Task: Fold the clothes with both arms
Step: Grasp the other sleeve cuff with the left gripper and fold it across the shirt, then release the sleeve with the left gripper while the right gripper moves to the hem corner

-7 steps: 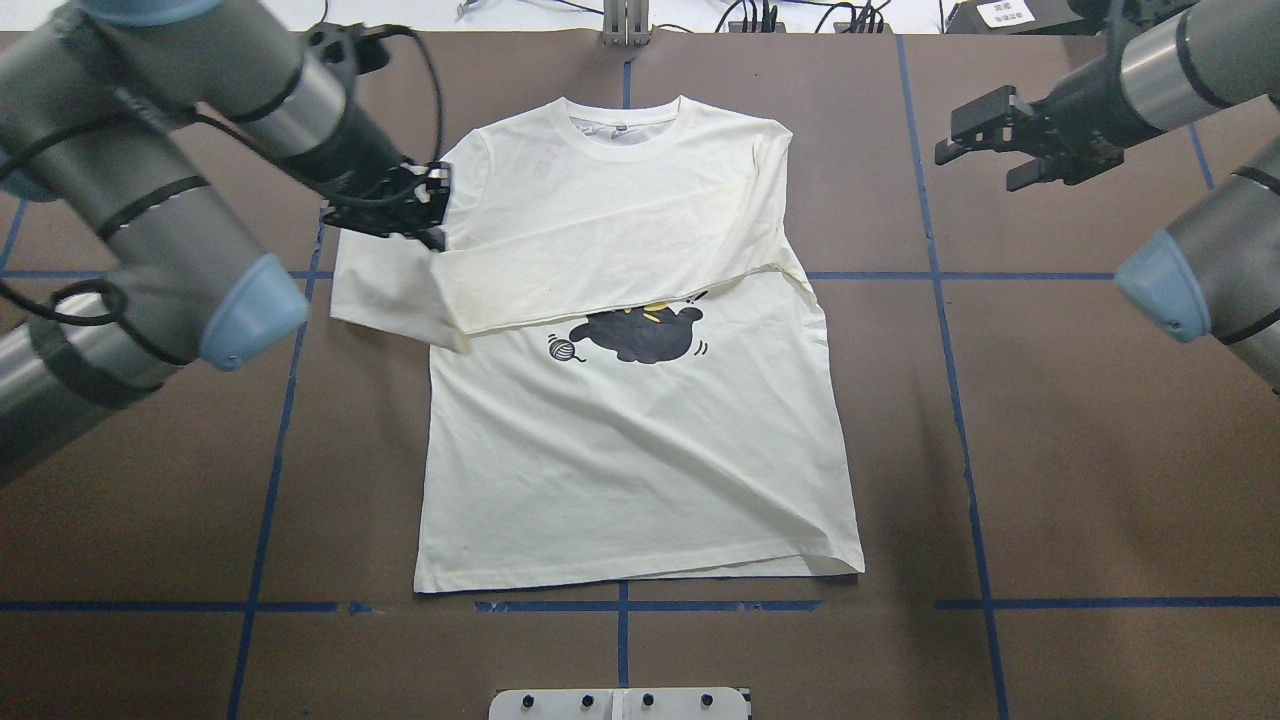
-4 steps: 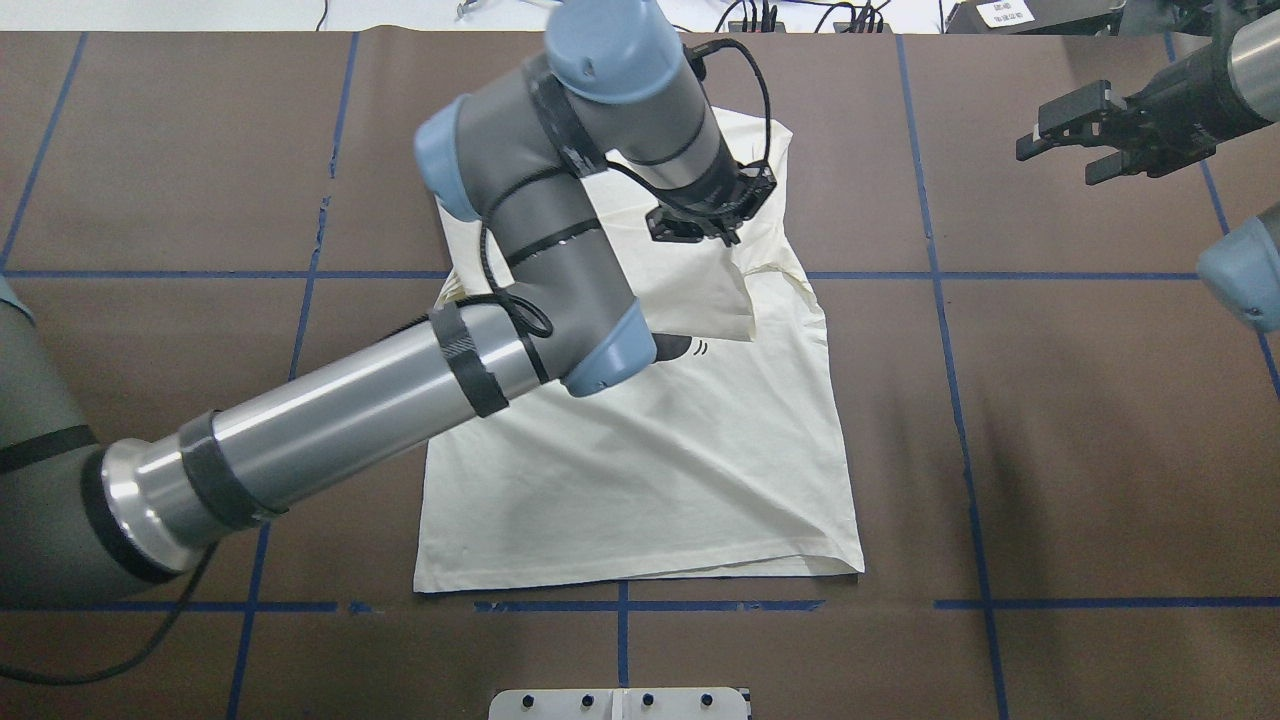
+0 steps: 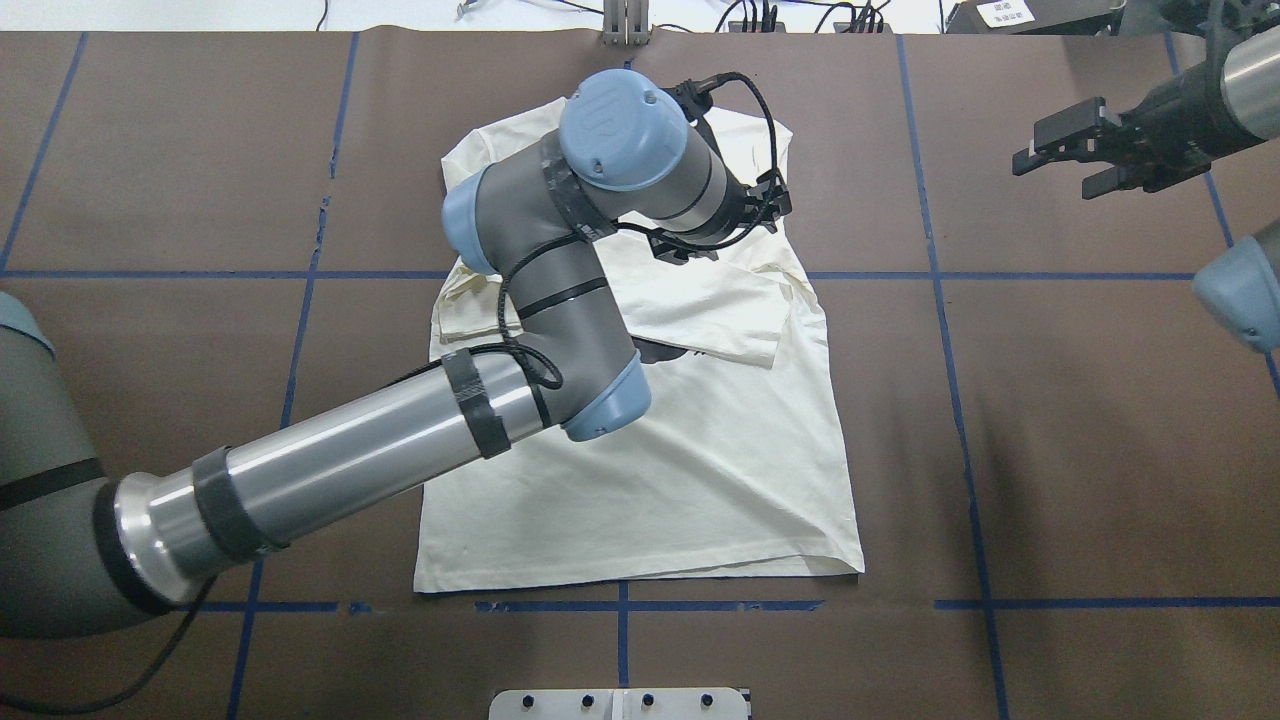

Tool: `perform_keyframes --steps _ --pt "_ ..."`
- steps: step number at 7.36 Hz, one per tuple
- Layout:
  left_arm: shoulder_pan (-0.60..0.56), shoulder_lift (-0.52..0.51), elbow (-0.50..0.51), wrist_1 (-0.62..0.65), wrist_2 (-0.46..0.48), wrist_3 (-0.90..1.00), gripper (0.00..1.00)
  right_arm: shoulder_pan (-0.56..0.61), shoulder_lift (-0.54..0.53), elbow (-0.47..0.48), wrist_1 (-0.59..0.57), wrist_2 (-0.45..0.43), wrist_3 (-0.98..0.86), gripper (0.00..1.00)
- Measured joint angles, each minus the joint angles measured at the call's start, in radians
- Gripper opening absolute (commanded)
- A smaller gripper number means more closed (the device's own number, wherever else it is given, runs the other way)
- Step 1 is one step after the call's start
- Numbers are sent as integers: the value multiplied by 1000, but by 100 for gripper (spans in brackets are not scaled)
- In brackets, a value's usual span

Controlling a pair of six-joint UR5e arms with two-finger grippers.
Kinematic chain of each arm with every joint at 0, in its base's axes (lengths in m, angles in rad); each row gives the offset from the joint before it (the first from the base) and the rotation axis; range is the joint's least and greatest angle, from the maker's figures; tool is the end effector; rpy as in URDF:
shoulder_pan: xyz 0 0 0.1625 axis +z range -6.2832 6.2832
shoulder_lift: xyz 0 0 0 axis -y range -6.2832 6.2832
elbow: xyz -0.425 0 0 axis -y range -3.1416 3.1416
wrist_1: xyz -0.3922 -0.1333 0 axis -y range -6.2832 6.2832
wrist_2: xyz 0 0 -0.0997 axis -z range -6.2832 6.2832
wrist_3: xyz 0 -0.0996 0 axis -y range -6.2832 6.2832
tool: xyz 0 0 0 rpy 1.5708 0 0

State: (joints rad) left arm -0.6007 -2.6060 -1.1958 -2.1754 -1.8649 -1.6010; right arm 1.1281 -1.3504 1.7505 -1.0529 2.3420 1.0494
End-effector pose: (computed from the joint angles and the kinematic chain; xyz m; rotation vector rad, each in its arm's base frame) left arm 0.5978 -0.5362 0.0725 0.1103 1.2817 -0.3563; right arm -0.1871 -0.5437 0.3886 0.1534 -1.1115 0.1882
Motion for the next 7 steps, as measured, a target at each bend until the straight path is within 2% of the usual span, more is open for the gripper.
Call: perform_keyframes --steps 1,2,3,4,5,6,7 --pt "-20 142 -194 14 -14 4 70 -89 -13 40 0 -65 102 99" --pt "-50 272 -360 50 -39 31 66 -219 -22 89 -3 -186 238 99" --pt "-79 374 -488 115 -64 98 61 -379 -27 139 -10 -341 395 98" --pt "-98 470 -611 211 -78 192 61 -540 -28 190 -39 -494 549 94" --pt "-109 550 -710 293 -83 264 62 -696 -30 249 -120 -645 667 90" --pt "-112 600 -757 337 -84 283 63 -832 -32 319 -251 -775 753 87" --pt "-112 619 -764 350 -83 278 65 -930 -34 369 -374 -857 819 85"
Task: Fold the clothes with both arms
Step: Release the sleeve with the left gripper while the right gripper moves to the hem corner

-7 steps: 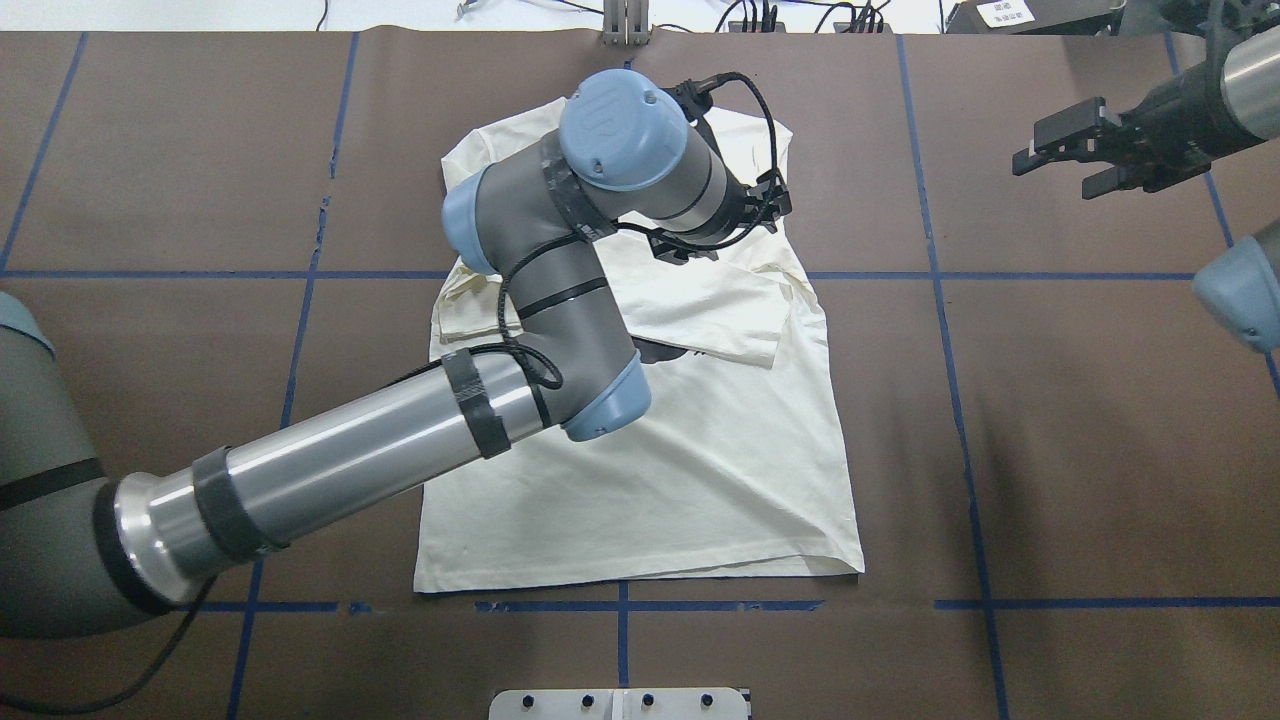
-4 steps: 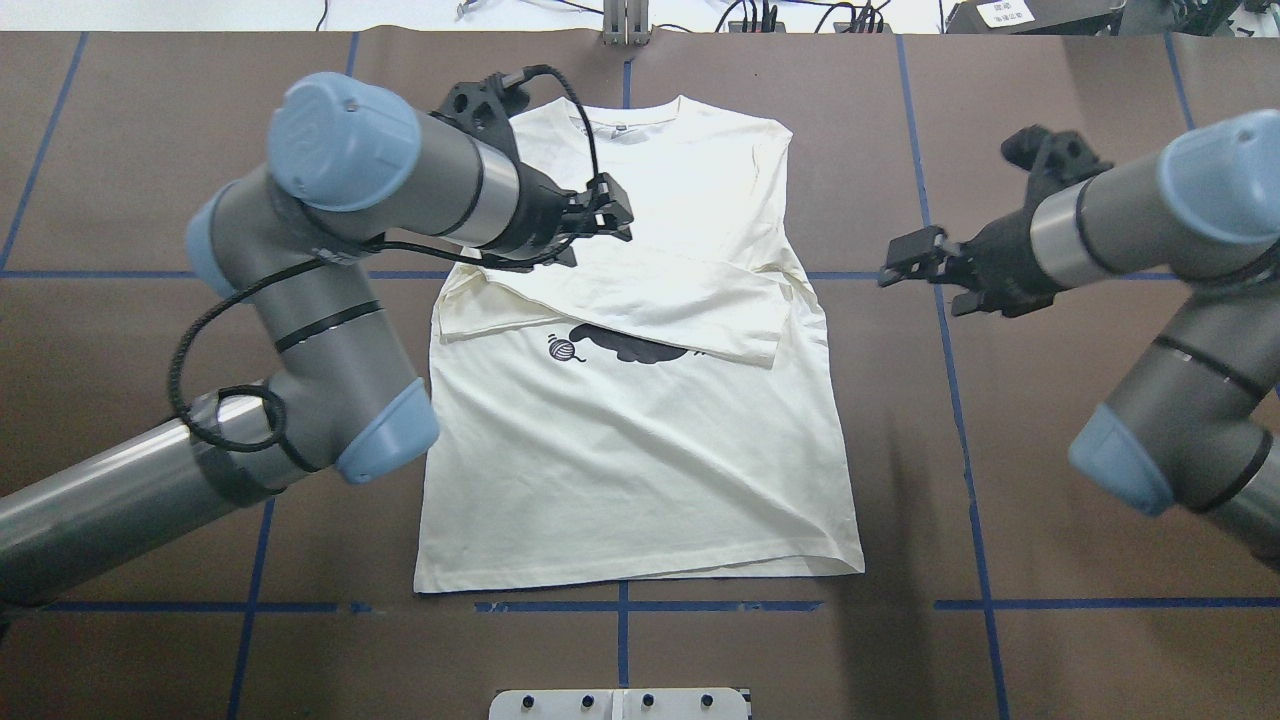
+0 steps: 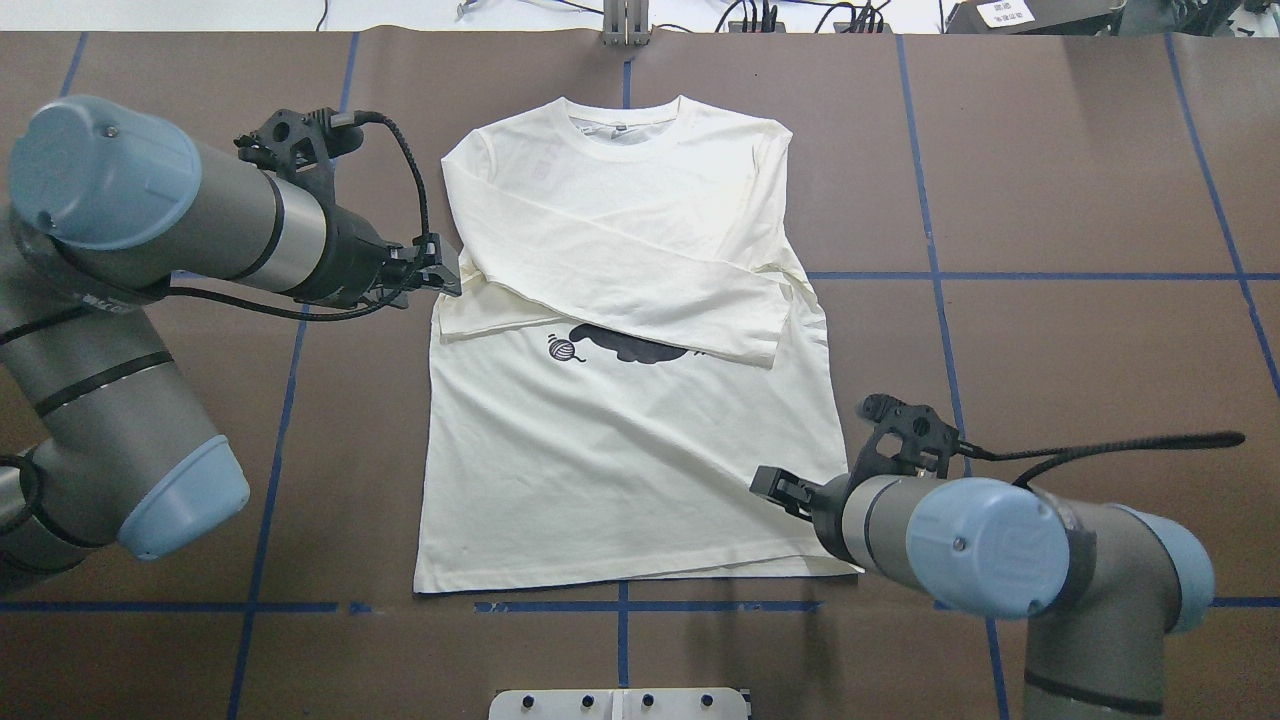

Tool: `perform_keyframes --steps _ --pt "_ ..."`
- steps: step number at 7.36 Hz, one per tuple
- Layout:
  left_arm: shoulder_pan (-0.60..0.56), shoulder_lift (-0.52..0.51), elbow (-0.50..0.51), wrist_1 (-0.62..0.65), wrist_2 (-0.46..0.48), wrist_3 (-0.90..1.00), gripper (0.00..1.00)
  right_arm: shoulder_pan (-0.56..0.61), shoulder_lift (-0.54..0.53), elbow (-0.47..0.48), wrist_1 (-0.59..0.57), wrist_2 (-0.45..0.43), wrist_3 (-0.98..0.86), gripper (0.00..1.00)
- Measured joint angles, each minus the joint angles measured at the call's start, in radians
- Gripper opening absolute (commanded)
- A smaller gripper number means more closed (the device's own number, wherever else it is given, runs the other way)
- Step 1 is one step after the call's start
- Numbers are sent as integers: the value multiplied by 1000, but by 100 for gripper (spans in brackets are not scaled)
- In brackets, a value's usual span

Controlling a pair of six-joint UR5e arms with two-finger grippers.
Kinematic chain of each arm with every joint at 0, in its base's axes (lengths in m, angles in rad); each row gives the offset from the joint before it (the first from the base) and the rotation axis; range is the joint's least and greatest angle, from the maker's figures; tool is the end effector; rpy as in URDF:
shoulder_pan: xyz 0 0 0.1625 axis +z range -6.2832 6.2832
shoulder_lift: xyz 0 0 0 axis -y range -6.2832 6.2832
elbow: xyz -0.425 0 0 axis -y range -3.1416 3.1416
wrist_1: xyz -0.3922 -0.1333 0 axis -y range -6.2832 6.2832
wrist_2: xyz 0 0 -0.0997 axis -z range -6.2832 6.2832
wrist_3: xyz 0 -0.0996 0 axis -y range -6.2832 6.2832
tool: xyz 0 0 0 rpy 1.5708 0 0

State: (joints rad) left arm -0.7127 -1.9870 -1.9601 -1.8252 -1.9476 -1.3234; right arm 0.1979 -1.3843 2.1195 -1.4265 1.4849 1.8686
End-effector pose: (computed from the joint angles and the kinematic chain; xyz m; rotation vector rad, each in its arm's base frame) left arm 0.3704 -0.4478 0.2267 0.1813 1.0863 -0.2178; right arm -0.4719 -0.2393 0.3035 0.0367 -0.8919 0.5006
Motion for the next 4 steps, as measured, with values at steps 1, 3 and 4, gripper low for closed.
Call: perform_keyframes --steps 1,3,4 --pt "0 7 4 2 1 -4 65 -66 -3 20 -74 -63 56 84" --pt "1 10 11 3 1 -4 68 -95 -2 6 -112 -115 105 84" --pt "2 9 11 3 1 -6 69 -88 -2 -11 -115 -125 114 84"
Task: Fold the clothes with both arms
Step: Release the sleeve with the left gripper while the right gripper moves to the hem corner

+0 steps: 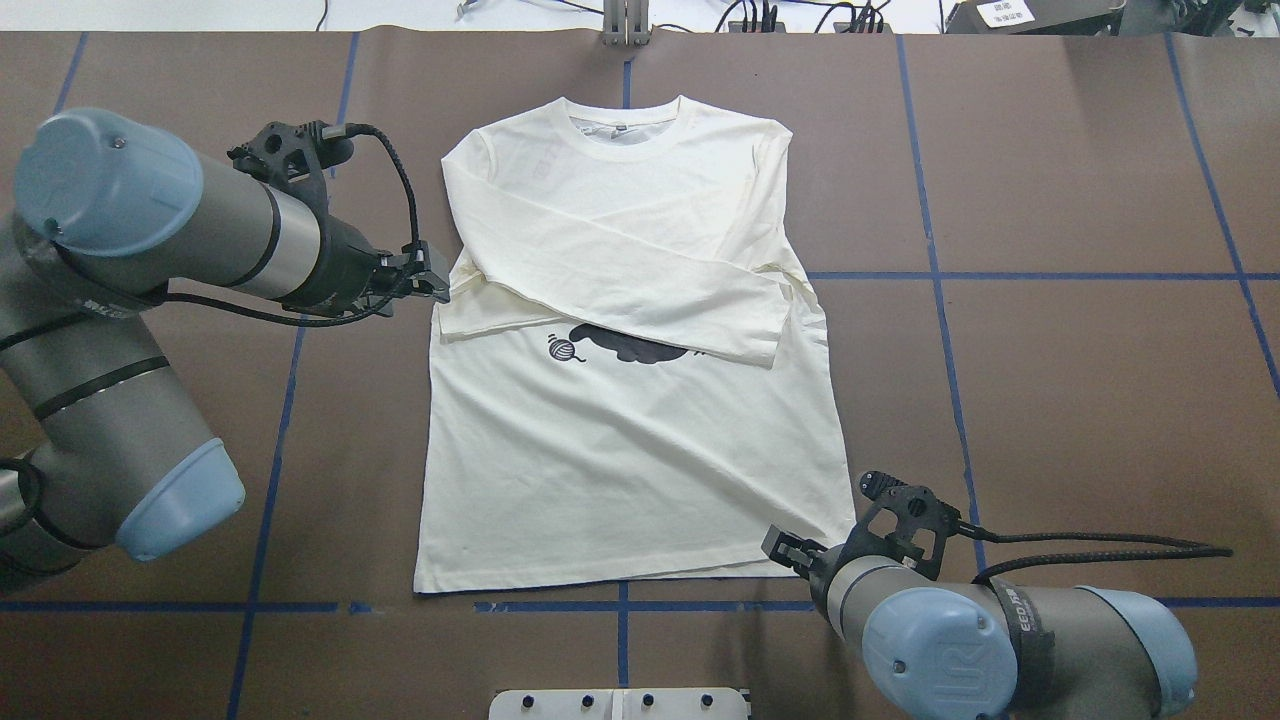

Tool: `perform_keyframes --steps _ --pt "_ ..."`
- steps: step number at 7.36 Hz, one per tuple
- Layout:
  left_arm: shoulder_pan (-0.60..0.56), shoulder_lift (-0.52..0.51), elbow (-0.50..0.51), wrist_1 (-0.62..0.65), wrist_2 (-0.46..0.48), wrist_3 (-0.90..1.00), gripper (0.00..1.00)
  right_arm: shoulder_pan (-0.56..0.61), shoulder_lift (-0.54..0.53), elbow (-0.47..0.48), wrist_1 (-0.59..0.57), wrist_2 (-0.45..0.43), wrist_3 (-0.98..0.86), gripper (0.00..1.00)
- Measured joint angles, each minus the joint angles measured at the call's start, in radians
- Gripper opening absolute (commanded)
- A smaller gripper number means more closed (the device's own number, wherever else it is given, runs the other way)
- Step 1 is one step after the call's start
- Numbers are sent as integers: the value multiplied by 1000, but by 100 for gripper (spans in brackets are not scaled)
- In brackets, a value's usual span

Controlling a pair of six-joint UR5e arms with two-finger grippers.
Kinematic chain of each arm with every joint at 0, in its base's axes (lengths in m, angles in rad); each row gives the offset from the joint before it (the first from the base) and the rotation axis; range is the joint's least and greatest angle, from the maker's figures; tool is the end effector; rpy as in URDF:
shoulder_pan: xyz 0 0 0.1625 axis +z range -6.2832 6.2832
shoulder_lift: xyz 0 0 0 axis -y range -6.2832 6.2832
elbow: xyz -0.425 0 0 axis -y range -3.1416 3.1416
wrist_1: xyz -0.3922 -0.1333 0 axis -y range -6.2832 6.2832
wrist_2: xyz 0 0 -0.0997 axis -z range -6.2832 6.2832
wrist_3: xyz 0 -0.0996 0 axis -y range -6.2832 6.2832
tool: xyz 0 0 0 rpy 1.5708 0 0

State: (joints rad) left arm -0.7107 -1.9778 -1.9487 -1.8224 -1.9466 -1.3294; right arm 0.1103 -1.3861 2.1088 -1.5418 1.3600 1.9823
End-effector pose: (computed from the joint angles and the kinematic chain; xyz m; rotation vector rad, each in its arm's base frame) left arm 0.3736 -0.4492 0.2370 0.1659 1.0672 -0.2283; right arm -0.4915 -0.2095 0.3239 0.0874 -0.7817 0.5743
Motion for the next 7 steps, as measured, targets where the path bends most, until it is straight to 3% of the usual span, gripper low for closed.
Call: perform_keyframes --steps 7 --pt "1 1 -1 2 2 -4 71 24 -2 -49 8 -8 44 84"
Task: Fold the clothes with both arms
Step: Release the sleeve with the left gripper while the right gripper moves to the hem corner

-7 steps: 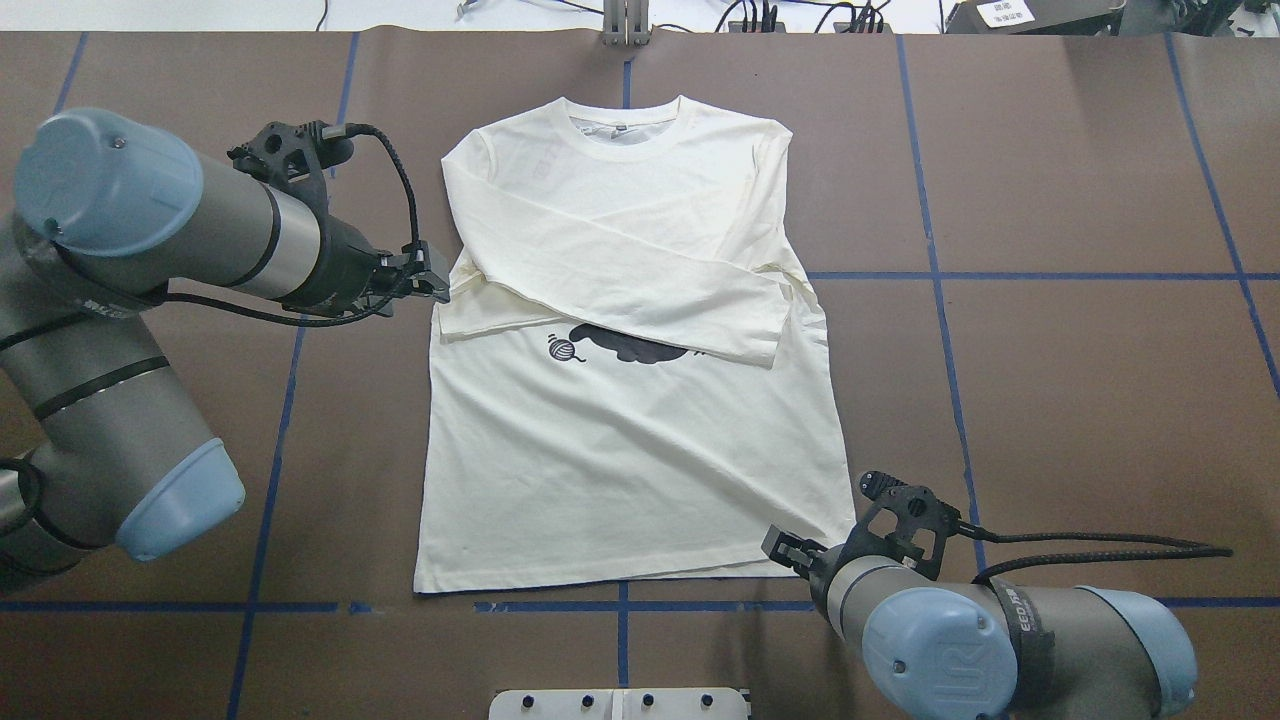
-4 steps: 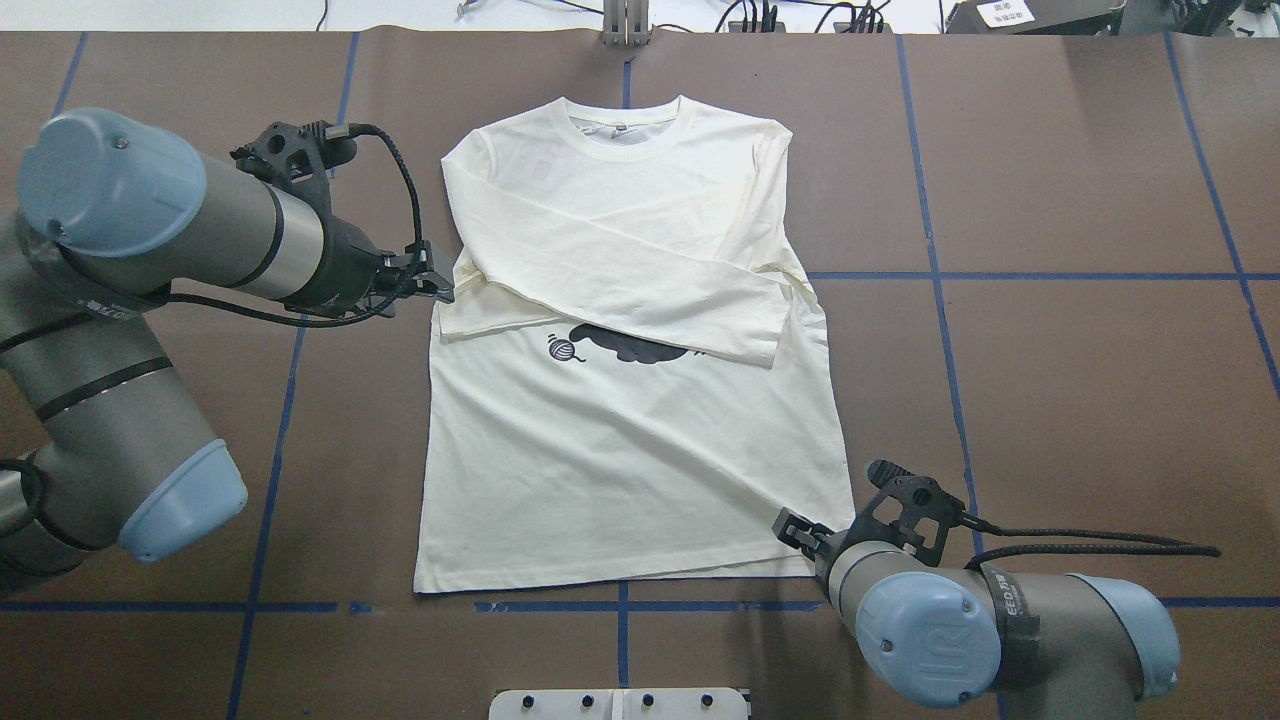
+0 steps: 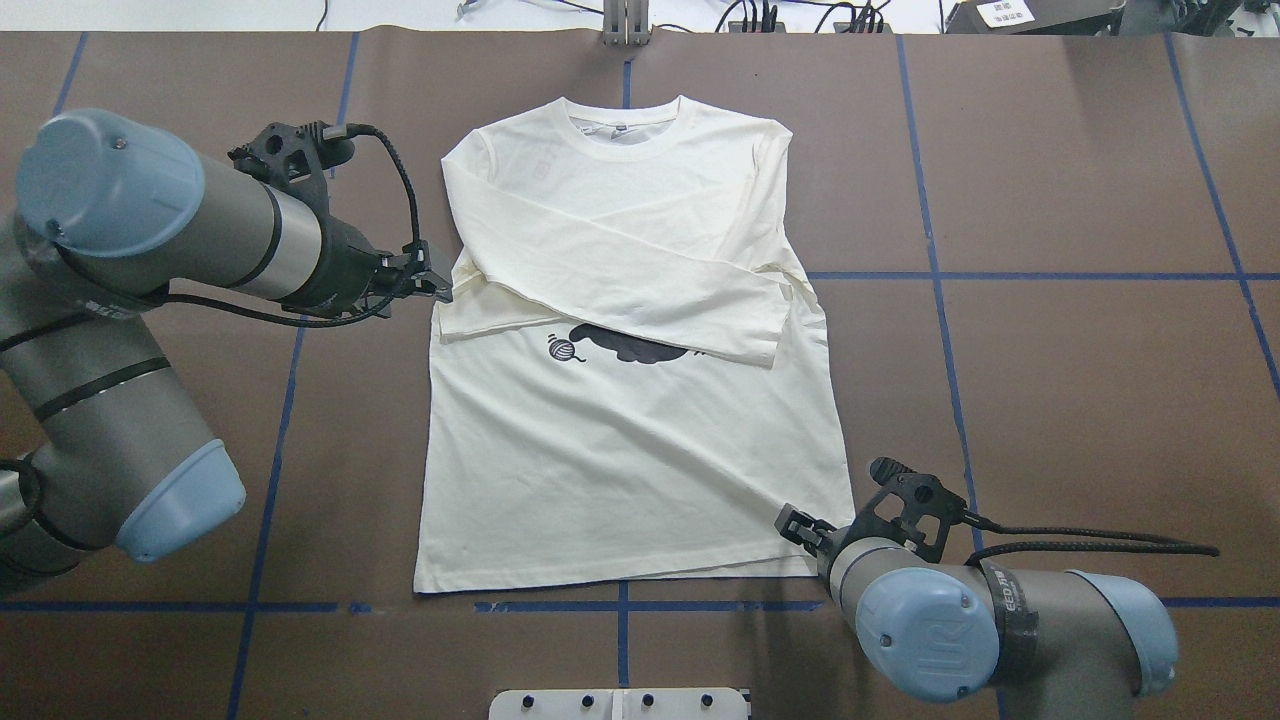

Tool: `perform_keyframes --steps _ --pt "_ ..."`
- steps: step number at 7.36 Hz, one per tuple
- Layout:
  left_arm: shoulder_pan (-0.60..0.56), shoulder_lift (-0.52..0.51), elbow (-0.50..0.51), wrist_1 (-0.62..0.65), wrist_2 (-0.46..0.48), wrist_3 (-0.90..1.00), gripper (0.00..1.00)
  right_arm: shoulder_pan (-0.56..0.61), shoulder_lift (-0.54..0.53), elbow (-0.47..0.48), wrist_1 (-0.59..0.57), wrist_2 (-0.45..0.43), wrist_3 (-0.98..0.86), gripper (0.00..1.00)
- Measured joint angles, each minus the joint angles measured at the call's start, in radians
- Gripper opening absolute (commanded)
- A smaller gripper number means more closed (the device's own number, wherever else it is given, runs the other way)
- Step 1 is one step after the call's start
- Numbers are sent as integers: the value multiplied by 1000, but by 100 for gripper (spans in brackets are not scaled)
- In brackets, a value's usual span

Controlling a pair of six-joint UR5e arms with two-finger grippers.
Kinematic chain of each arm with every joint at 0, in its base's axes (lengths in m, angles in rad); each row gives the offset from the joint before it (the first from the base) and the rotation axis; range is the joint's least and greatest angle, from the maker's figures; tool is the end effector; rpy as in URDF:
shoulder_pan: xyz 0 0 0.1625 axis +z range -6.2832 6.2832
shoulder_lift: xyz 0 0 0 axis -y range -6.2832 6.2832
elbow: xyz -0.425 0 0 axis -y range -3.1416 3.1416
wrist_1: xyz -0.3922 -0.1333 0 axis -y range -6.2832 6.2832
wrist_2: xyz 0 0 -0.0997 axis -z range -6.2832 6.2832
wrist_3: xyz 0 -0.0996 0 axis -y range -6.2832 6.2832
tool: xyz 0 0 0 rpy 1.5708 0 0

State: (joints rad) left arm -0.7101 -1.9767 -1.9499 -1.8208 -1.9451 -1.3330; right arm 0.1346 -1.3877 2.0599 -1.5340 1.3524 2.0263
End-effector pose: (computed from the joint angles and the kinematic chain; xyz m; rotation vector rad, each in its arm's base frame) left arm 0.3735 -0.4489 0.2373 0.1641 1.0658 -0.2322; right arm -0.4977 -0.2237 0.3451 0.0953 -0.7436 0.6402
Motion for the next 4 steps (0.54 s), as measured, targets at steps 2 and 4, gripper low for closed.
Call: perform_keyframes --steps 2,4 --pt "0 3 0 0 0 0 71 0 -3 -2 0 0 0 83" --pt "0 4 -4 0 0 -2 72 0 -4 -15 0 -1 0 79"
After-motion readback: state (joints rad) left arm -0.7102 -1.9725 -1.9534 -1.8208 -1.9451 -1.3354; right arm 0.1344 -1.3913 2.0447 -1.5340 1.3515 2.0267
